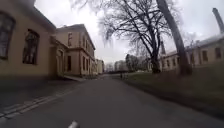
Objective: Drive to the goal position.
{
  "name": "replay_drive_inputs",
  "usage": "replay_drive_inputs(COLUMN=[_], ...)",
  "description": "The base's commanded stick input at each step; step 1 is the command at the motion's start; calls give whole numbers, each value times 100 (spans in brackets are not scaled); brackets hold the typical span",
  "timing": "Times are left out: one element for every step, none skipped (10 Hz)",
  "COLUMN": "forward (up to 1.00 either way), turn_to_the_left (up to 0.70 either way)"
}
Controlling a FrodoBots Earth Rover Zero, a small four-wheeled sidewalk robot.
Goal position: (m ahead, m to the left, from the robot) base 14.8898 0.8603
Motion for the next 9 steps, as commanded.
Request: replay_drive_inputs(forward=[100, 100, 100, 100, 100, 100, 100, 100, 100], turn_to_the_left=[1, 1, 1, 1, 1, 1, 1, 1, 1])
